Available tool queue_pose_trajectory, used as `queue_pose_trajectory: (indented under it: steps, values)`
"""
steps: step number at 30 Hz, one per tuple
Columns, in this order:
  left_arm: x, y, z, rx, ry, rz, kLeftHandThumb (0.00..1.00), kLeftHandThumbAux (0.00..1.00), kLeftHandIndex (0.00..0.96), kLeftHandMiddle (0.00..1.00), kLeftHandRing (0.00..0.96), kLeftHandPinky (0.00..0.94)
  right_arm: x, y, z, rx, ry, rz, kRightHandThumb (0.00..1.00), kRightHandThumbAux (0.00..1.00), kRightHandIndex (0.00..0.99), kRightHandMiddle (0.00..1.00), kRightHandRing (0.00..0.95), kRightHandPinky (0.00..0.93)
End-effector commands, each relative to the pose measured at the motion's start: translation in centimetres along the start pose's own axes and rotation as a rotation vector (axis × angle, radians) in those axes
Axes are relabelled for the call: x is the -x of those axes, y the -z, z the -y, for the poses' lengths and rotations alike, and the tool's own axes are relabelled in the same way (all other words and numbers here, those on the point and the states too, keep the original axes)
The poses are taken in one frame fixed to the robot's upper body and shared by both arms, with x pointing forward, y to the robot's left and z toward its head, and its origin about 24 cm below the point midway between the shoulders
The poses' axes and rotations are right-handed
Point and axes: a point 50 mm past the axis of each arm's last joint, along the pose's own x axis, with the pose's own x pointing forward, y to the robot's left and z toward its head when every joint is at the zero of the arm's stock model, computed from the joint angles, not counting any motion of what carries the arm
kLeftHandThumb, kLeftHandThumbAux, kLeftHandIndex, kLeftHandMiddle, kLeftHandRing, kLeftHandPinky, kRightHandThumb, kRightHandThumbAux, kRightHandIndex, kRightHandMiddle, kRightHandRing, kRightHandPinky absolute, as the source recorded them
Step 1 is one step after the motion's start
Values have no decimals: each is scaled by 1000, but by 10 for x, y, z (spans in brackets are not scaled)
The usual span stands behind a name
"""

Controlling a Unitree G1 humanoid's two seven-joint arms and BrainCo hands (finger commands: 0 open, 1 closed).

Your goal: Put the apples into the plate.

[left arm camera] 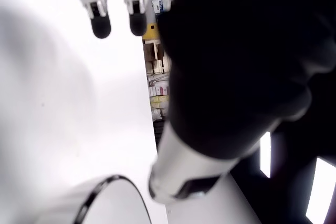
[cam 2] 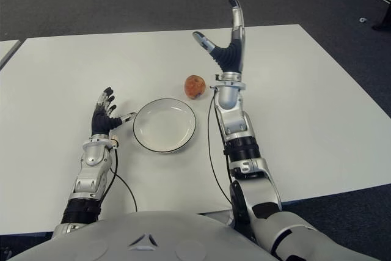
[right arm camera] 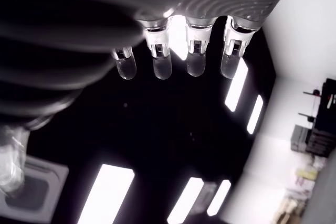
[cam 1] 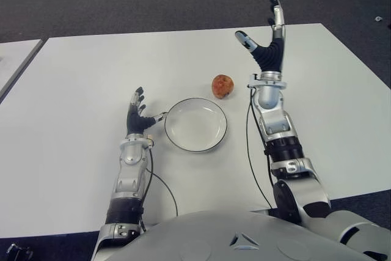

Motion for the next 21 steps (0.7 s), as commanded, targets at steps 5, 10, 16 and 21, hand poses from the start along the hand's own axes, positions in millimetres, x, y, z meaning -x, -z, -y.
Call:
queue_pose_trajectory:
  steps: [5,10,16,21]
  values:
    - [-1,2,2,-1,-3,-7,0,357,0,0,0,22,-28,19,-17,148,-156,4,71,456,0,0,0,0]
    - [-1,1,4,-1,4,-5,0,353,0,0,0,19,-40,18,-35,235,-214,24,86,446,0,0,0,2]
    - [-2,1,4,-4,7,-4,0,348,0,0,0,20,-42,21,-50,349,-278,8,73,424,0,0,0,22]
    - [-1,2,4,-6,9,-4,0,346,0,0,0,23,-37,28,-58,442,-329,-12,55,412,0,0,0,18]
